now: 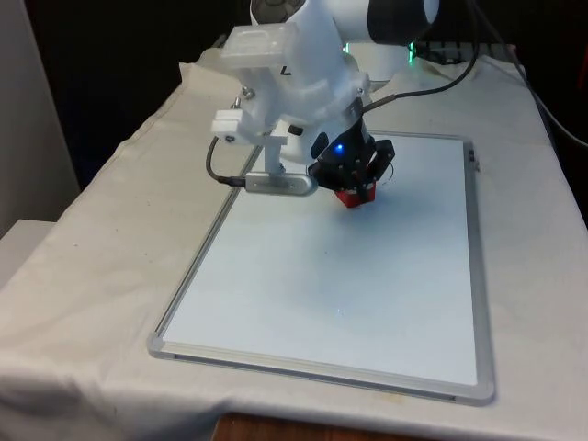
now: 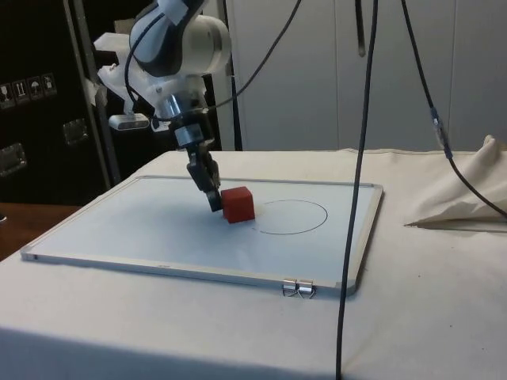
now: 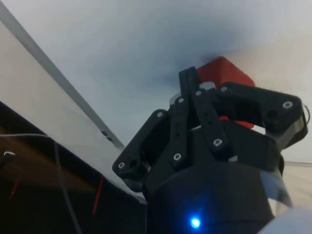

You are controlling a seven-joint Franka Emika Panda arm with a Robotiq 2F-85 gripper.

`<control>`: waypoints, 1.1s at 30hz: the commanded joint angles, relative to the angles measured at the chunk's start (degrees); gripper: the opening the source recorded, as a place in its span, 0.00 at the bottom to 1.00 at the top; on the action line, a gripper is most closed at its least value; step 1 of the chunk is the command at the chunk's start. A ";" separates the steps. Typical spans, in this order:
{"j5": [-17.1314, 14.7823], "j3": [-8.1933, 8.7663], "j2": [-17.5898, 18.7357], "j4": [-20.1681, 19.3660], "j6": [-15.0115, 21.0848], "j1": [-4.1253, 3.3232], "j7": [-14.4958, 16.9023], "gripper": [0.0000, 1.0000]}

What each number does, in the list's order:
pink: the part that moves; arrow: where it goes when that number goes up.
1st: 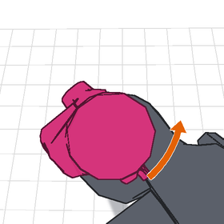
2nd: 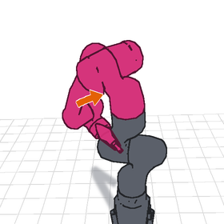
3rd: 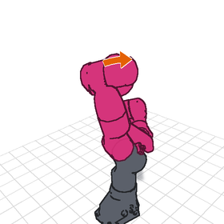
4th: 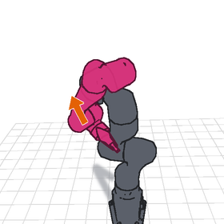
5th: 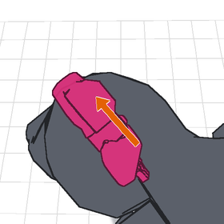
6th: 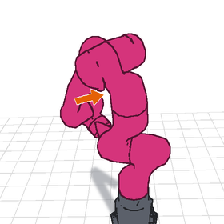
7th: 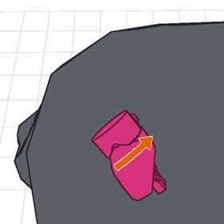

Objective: Push the cube into the marked area.

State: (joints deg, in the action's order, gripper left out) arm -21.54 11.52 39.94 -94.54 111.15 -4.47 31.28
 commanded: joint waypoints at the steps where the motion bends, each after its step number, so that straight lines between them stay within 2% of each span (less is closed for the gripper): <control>1: 0.00 0.06 -0.86 -1.43 0.06 -0.11 0.17 0.00; 5: 0.06 0.06 -1.38 -2.58 -0.11 -0.11 0.29 0.00; 8: 0.11 0.40 -1.32 -2.75 -0.34 0.17 0.57 0.00; 11: 0.11 1.09 -1.03 -2.64 -0.57 0.34 0.63 0.00; 13: 0.00 1.26 -1.15 -2.86 -0.17 0.17 0.69 0.00; 14: 0.11 1.43 -0.86 -2.52 -0.63 0.40 0.52 0.00; 19: 0.11 2.29 -0.34 -2.18 -0.69 0.57 -0.06 0.00; 22: 0.00 2.58 -0.52 -2.52 -0.17 0.46 0.11 0.00; 26: 0.17 3.27 -0.34 -2.29 -1.15 0.63 -0.52 0.00; 33: 0.34 4.30 -1.20 -3.78 -1.95 0.40 -0.34 0.00</control>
State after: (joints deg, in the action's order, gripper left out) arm -21.49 15.58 39.36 -97.46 109.03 -3.90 31.11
